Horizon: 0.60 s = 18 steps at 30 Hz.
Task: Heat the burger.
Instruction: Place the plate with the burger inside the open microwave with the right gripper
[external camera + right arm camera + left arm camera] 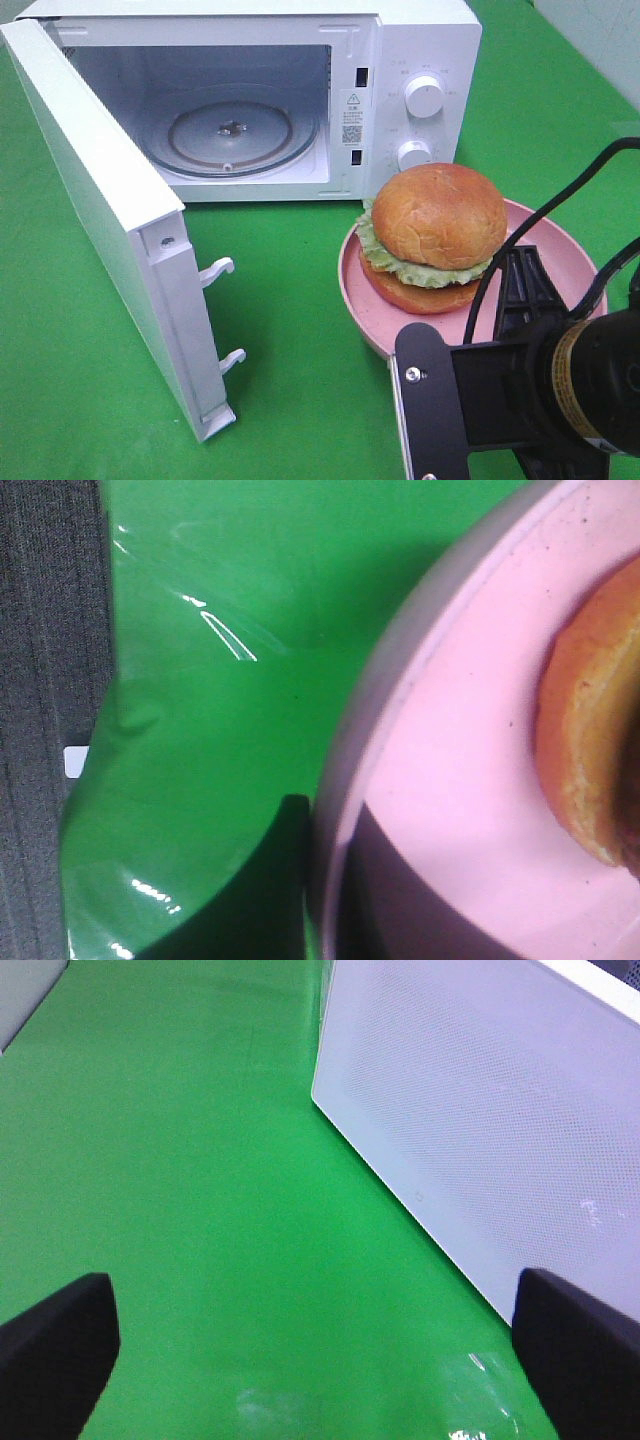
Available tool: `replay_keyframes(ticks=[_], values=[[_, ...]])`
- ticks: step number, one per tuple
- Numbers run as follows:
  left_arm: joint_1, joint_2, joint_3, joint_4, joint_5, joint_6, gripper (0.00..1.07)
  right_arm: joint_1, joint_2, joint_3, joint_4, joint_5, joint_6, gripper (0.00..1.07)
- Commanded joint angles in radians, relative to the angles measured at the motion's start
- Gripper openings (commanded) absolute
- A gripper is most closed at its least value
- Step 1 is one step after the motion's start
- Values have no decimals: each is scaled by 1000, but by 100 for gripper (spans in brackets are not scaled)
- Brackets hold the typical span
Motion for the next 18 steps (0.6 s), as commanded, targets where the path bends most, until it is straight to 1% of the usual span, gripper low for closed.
replay_keyframes(ticks=[1, 4, 6, 8, 13, 18], values=[[3, -1, 1, 4, -15, 3, 101, -2, -11, -1, -67, -58, -63, 0], [3, -1, 1, 4, -15, 3, 101, -3, -11, -1, -89, -74, -79, 0], [3, -1, 1, 4, -15, 3, 101, -3, -11, -1, -140, -89, -89, 0], [3, -1, 1, 4, -15, 3, 101, -3, -11, -1, -165, -105, -93, 0], [3, -1, 1, 4, -15, 3, 101, -3, -11, -1, -171, -143, -109, 0], [3, -1, 1, 4, -15, 3, 101, -5, -11, -2, -168, -181, -178, 0]])
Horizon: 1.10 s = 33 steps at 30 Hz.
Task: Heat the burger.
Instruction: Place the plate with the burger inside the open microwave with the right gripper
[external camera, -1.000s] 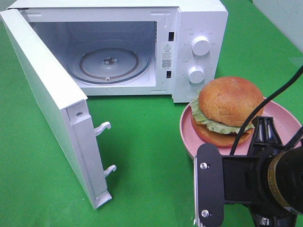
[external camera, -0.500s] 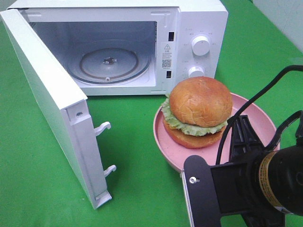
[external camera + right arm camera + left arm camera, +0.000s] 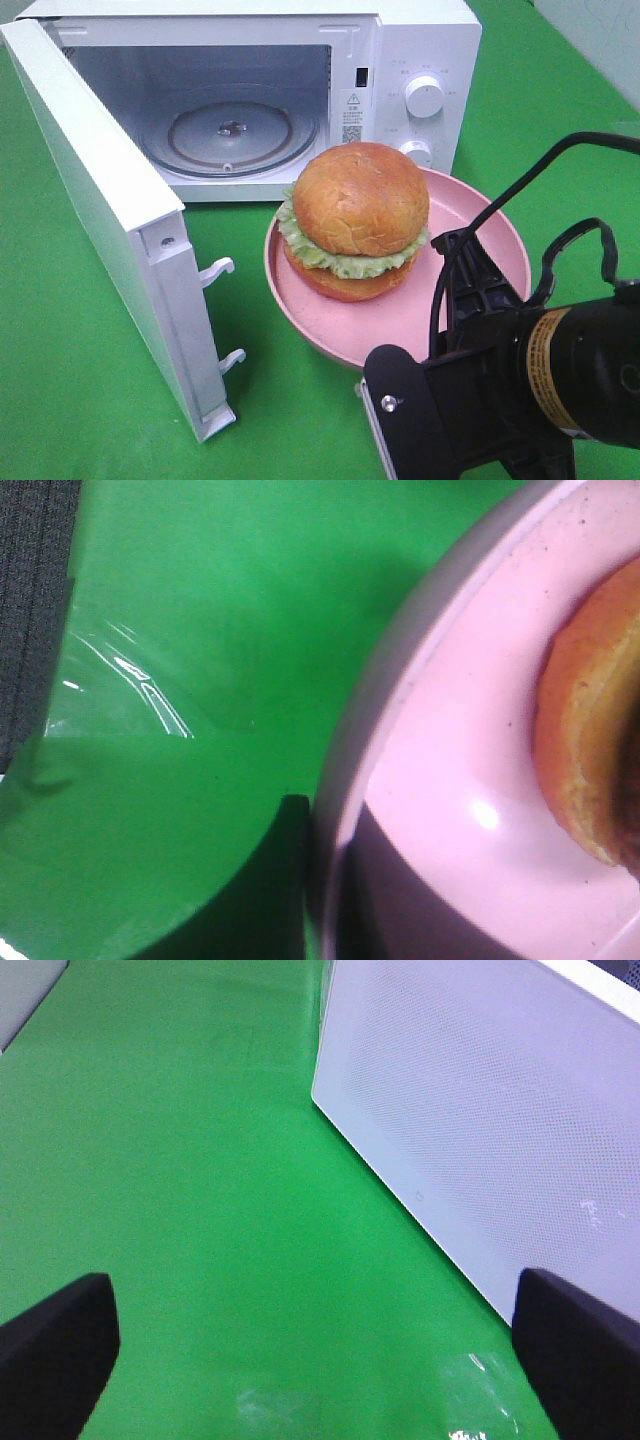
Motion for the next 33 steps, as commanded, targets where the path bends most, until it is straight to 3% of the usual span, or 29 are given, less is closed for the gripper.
replay_keyframes(ticks=[1, 10, 24, 33], values=[[3, -1, 1, 4, -15, 3, 101, -28, -11, -2, -37, -57, -68, 0], [3, -1, 1, 4, -15, 3, 101, -173, -11, -2, 68, -143, -314, 0], [3, -1, 1, 4, -15, 3, 101, -268, -11, -3, 259, -173, -669, 0], [3, -1, 1, 4, -15, 3, 101, -373, -11, -4, 481, -174, -971, 0]])
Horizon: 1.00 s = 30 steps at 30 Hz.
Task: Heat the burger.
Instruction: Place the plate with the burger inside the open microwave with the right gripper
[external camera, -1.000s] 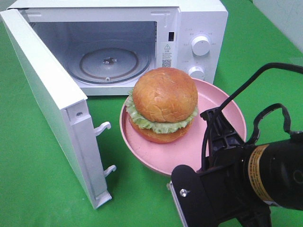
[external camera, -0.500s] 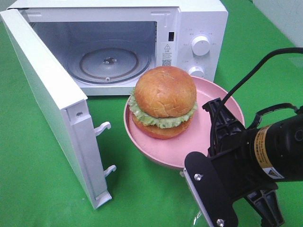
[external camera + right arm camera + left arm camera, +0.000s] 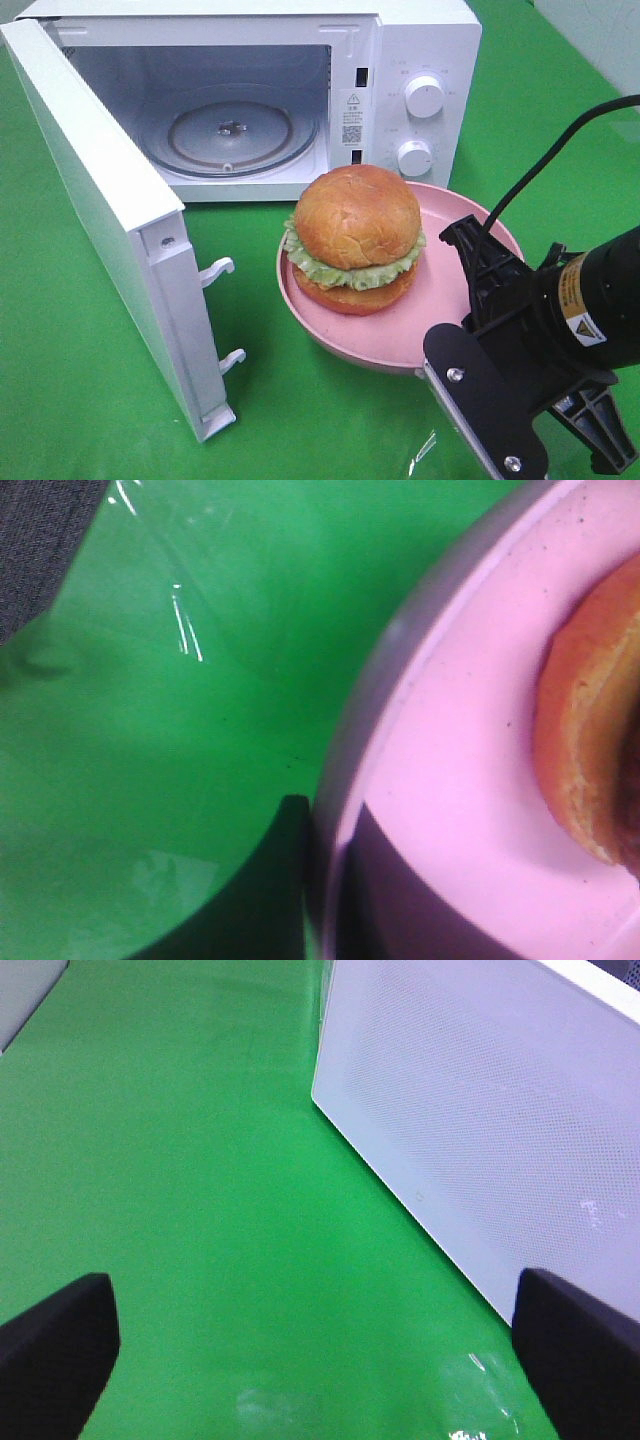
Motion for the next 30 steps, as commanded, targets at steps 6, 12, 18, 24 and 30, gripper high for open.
replay_keyframes(ticks=[6, 12, 18, 24, 30], values=[[3, -1, 1, 4, -15, 3, 101, -87, -11, -25, 176, -44, -269, 0], [3, -1, 1, 4, -15, 3, 101, -149, -7, -94, 244, -33, -397, 0], [3, -1, 1, 4, -15, 3, 101, -154, 18, -121, 231, -14, -420, 0], [3, -1, 1, 4, -15, 3, 101, -148, 40, -138, 212, -32, -420, 0], [3, -1, 1, 4, -15, 3, 101, -148, 74, -167, 216, -38, -419, 0]])
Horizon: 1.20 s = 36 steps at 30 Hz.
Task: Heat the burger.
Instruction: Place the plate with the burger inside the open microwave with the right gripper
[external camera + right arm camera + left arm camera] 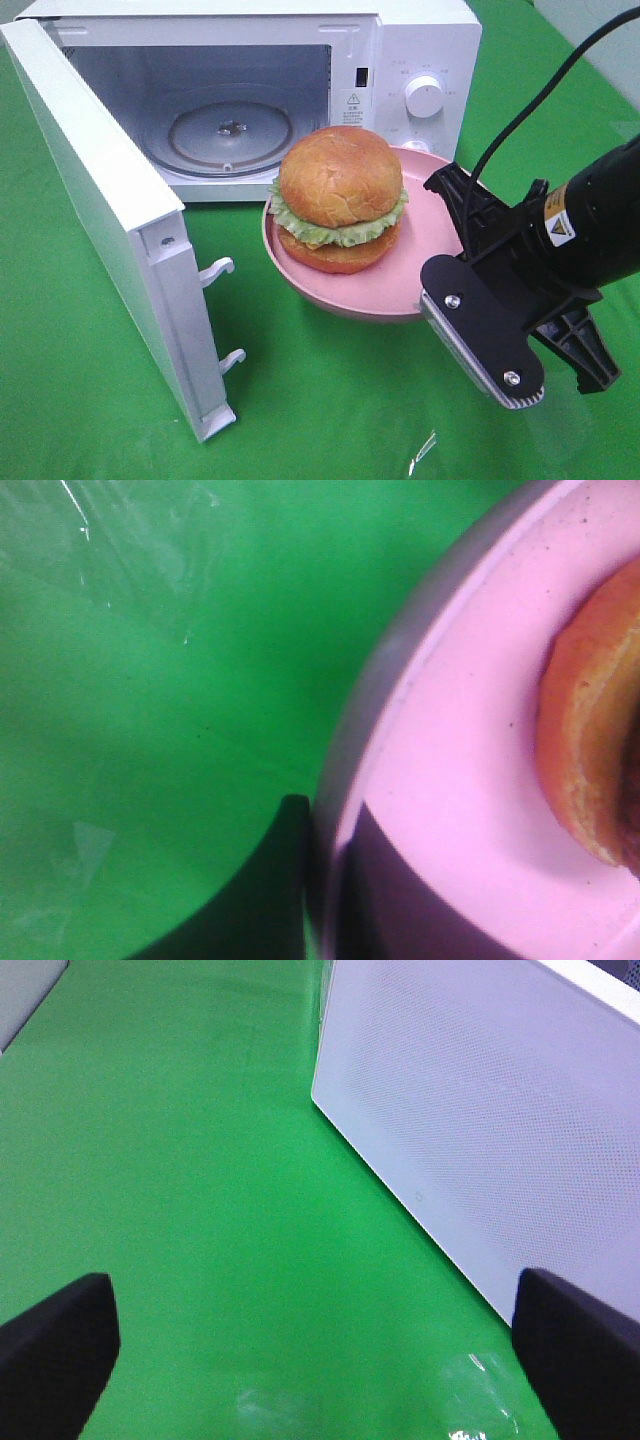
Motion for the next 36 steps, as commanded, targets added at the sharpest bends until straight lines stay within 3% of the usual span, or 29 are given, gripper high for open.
replay_keyframes(ticks=[1, 13, 36], values=[[3, -1, 1, 4, -15, 3, 101, -2, 16, -37, 0, -60, -6, 0], [3, -1, 1, 4, -15, 3, 101, 56, 125, -129, -7, -68, 24, 0], [3, -1, 1, 4, -15, 3, 101, 57, 320, -353, 19, -54, 65, 0]])
